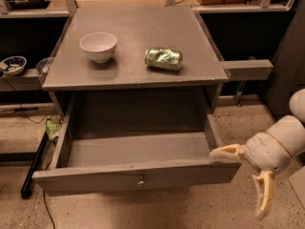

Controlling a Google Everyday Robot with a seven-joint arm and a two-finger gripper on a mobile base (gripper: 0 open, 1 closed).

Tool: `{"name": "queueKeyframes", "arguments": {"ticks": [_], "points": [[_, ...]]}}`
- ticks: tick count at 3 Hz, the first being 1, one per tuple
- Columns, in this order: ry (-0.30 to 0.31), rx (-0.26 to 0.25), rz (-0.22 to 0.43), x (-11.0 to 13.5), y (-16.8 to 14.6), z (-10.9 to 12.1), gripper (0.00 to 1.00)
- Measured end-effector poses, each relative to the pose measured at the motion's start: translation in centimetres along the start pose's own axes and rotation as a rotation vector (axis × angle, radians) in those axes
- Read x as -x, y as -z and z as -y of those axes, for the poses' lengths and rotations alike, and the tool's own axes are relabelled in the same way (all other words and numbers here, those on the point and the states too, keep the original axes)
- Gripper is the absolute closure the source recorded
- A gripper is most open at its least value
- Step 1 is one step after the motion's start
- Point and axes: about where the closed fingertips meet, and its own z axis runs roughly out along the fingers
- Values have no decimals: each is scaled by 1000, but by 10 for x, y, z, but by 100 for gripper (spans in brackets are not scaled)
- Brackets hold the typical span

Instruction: Open top drawer

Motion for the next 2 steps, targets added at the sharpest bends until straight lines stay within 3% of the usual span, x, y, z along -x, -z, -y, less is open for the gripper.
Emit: {"name": "queueKeyframes", "arguments": {"ticks": [1, 2], "points": [[-45, -124, -117, 12, 11, 25, 0], [-45, -124, -117, 12, 11, 25, 0]]}}
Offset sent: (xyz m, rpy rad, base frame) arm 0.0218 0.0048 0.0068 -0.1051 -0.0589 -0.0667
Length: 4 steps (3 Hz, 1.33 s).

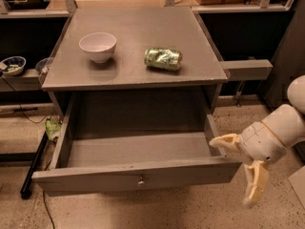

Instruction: Open top drawer

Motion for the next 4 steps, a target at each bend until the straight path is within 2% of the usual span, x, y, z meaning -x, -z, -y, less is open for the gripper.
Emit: {"name": "queueKeyframes", "arguments": {"ticks": [4], "points": [[-53, 75, -38, -4, -63, 24, 0]]}}
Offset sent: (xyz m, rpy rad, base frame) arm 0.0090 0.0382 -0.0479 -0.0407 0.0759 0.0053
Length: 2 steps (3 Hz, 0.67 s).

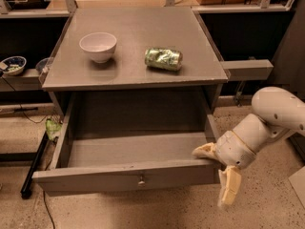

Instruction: Open top drawer

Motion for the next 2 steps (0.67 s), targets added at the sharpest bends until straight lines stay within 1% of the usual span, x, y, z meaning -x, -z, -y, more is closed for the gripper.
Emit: {"name": "queueKeyframes", "arguments": {"ticks": [1, 2], "points": [[-2, 8, -3, 0, -4, 1, 0], [-2, 8, -3, 0, -4, 1, 26]]}}
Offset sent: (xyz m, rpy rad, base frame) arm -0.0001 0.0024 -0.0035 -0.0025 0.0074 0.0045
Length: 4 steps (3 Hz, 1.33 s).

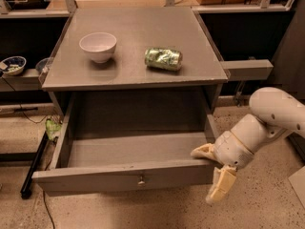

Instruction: Open top drawer

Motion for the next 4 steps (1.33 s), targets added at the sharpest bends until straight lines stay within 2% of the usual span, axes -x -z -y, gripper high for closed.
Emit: {"name": "queueKeyframes", "arguments": {"ticks": [3, 4], "points": [[0, 0, 0, 0, 0, 0, 96], [0, 0, 0, 0, 0, 0, 100]]}}
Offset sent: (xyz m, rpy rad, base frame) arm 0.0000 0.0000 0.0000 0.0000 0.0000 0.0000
